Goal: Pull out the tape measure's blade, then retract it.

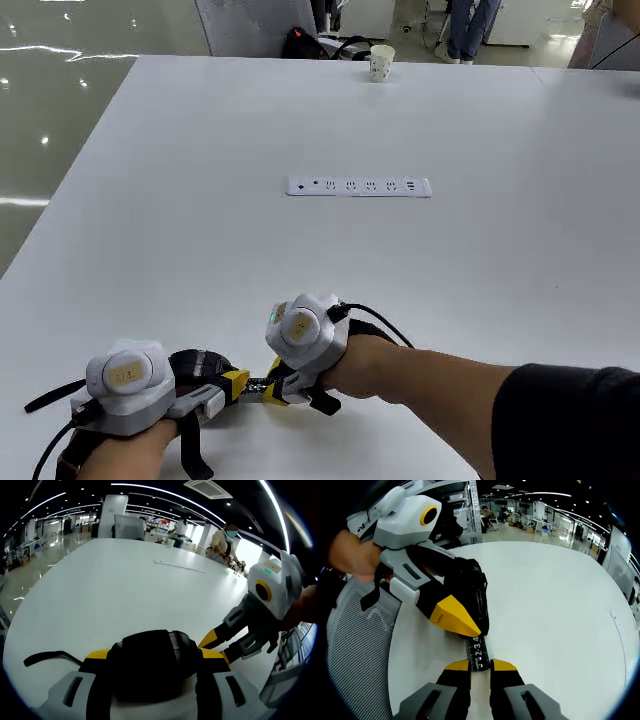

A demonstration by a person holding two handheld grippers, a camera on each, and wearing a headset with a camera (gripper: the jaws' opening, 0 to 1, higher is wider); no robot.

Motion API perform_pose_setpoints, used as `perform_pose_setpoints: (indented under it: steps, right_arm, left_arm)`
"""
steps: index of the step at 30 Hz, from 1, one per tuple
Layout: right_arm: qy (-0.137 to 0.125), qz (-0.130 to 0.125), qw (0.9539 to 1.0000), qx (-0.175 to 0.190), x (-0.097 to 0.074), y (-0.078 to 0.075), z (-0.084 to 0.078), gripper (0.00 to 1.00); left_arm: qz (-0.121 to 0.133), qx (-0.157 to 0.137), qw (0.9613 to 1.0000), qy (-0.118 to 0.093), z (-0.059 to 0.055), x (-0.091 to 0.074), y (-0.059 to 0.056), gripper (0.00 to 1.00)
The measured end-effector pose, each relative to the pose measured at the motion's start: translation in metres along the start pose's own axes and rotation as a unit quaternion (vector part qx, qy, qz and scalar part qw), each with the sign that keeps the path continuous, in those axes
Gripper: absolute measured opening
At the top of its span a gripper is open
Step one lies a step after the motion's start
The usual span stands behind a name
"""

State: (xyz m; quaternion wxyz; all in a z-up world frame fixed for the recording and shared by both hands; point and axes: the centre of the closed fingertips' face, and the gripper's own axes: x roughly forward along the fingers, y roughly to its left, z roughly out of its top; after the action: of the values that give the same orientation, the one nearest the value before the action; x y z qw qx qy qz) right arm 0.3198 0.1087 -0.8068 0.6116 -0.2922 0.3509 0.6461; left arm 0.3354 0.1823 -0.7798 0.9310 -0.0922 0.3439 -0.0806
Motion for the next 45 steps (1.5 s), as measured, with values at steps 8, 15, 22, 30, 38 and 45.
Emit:
perform_pose_setpoints:
  steps: [8, 15, 22, 30, 38, 45]
  right_arm:
    - [-0.002, -0.002, 1.0000, -0.003, 0.002, 0.000, 0.002, 0.10]
    - [-0.007, -0.002, 1.0000, 0.003, 0.003, 0.001, 0.005, 0.10]
    - [-0.008, -0.003, 1.0000, -0.003, 0.005, 0.001, 0.007, 0.10]
    - [-0.011, 0.000, 0.9999, 0.001, 0.008, 0.001, 0.010, 0.10]
    - [-0.012, 0.002, 0.9999, 0.003, 0.010, 0.002, 0.013, 0.10]
    - [-0.011, 0.006, 0.9999, 0.002, 0.012, 0.003, 0.015, 0.11]
  left_arm:
    - [0.000, 0.000, 1.0000, 0.001, 0.000, 0.000, 0.000, 0.63]
    - [0.000, -0.001, 1.0000, 0.001, 0.000, 0.000, 0.000, 0.63]
    - [0.000, -0.002, 1.0000, 0.001, 0.000, 0.000, 0.000, 0.63]
    - [0.000, -0.002, 1.0000, 0.002, -0.001, 0.001, -0.001, 0.63]
    - [0.000, -0.004, 1.0000, 0.002, 0.000, 0.001, 0.000, 0.63]
    - [-0.002, -0.005, 1.0000, 0.001, -0.001, 0.001, 0.000, 0.63]
